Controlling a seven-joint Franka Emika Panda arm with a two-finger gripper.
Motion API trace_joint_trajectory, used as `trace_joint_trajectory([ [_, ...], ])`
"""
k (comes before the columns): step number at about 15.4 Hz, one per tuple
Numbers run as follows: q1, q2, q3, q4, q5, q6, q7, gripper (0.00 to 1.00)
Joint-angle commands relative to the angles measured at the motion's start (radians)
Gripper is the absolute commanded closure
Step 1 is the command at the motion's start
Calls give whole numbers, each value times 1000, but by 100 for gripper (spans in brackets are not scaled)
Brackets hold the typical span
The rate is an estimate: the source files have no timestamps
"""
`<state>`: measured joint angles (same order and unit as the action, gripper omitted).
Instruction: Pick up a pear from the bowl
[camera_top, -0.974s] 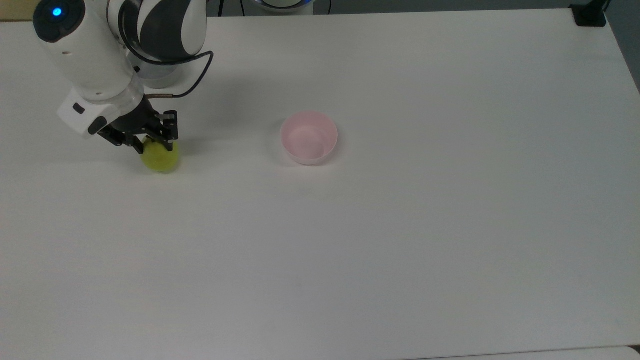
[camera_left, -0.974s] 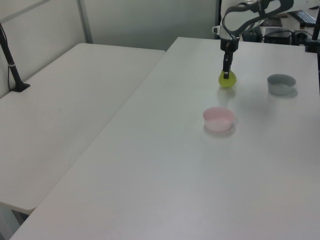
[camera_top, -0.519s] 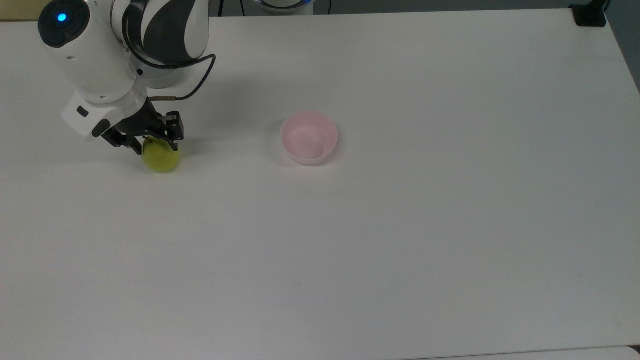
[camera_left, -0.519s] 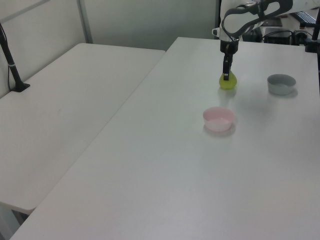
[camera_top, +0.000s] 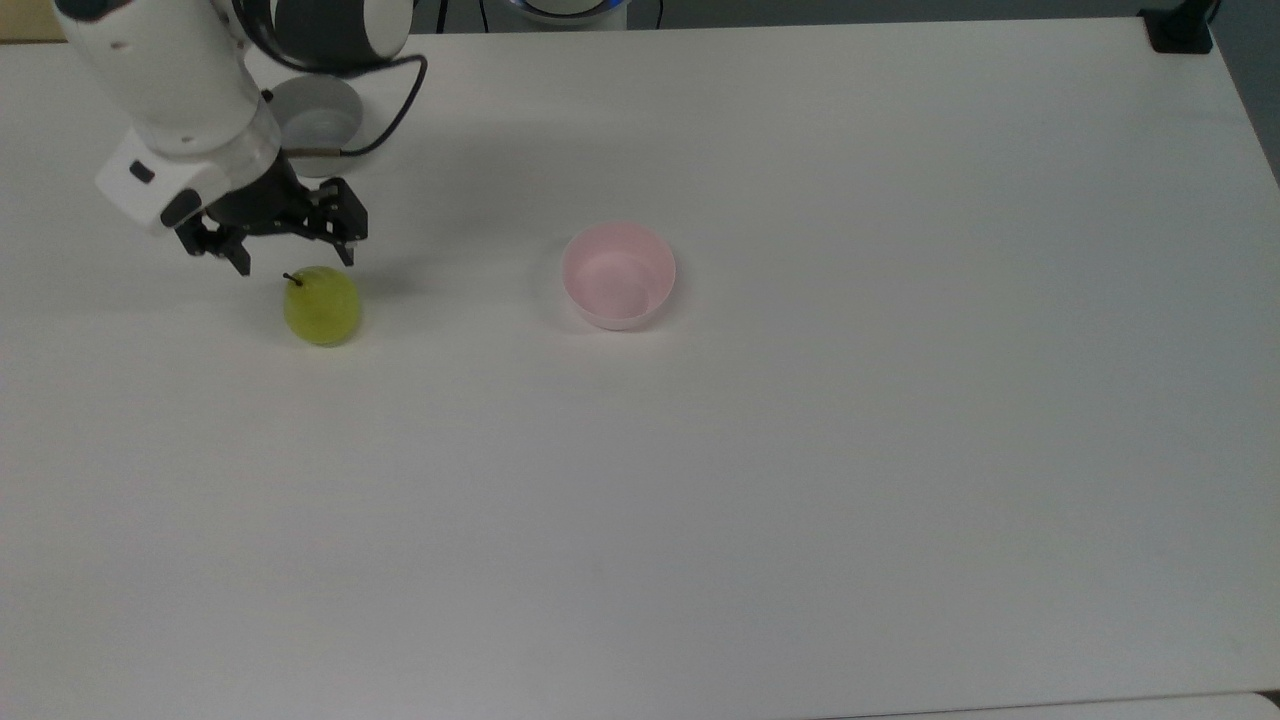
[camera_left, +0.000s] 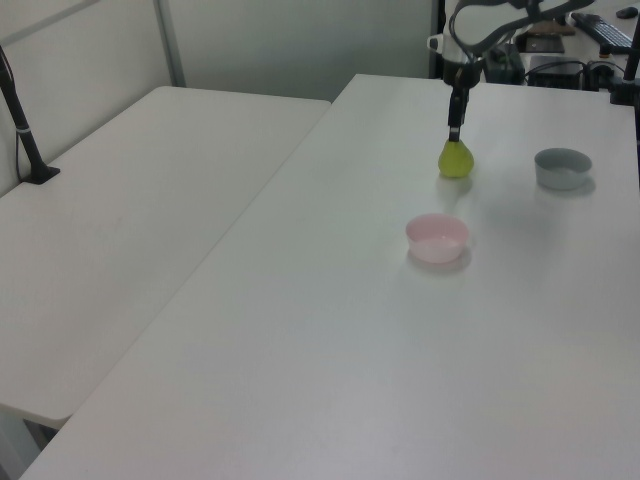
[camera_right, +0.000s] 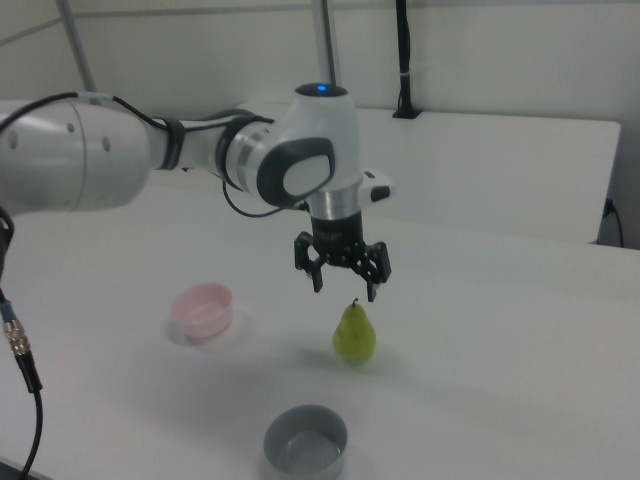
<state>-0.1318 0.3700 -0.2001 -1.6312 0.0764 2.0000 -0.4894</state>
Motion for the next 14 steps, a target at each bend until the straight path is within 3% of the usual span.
trace_joint_trajectory([
  [1, 43, -111, -1, -26, -63, -91, 153, 0],
  [6, 54, -204, 1, 28, -78, -246, 255, 0],
  [9, 58, -307, 5, 31, -67, -340, 275, 0],
  [14, 64, -384, 70, 30, -66, -451, 383, 0],
])
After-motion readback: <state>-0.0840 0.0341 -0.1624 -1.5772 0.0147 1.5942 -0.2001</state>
